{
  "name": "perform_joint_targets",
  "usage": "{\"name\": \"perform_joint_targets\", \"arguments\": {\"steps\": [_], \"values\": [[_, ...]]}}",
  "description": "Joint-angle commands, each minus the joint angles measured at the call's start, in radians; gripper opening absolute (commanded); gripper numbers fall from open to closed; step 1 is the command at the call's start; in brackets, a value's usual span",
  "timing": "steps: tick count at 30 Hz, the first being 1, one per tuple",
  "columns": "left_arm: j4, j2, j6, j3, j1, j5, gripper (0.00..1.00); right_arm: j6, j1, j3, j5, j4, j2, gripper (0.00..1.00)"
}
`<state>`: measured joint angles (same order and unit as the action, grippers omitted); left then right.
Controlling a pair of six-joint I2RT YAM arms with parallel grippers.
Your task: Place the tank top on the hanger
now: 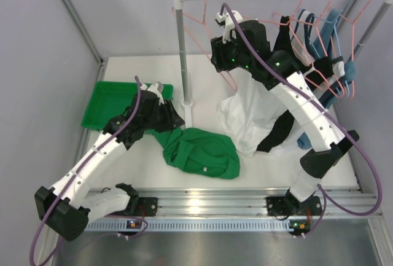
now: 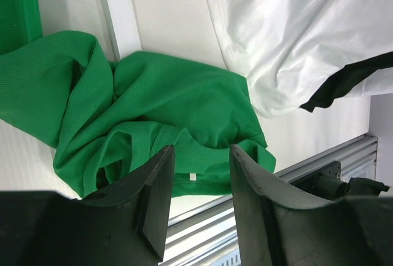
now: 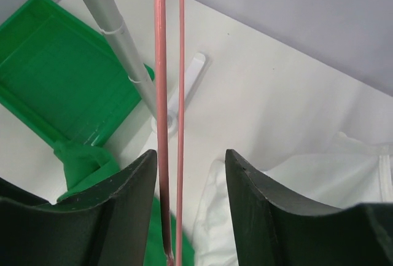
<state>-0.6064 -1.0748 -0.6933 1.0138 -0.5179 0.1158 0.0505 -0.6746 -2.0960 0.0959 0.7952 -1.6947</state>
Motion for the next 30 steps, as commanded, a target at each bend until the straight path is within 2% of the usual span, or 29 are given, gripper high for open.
{"name": "perform_joint_targets", "arguments": {"steps": [1, 14, 30], "values": [[0.007, 0.022, 0.018, 0.028, 0.004, 0.013, 0.46, -0.021, -0.023, 0.024, 0.065, -0.060, 0.033, 0.48], [0.013, 0.030, 0.025, 0.005, 0.004, 0.007, 0.46, -0.021, -0.062, -0.030, 0.105, -0.070, 0.012, 0.45], [0.014, 0.027, 0.032, 0.009, 0.004, 0.007, 0.46, -0.041, -0.072, -0.147, 0.143, 0.005, -0.078, 0.32]]}}
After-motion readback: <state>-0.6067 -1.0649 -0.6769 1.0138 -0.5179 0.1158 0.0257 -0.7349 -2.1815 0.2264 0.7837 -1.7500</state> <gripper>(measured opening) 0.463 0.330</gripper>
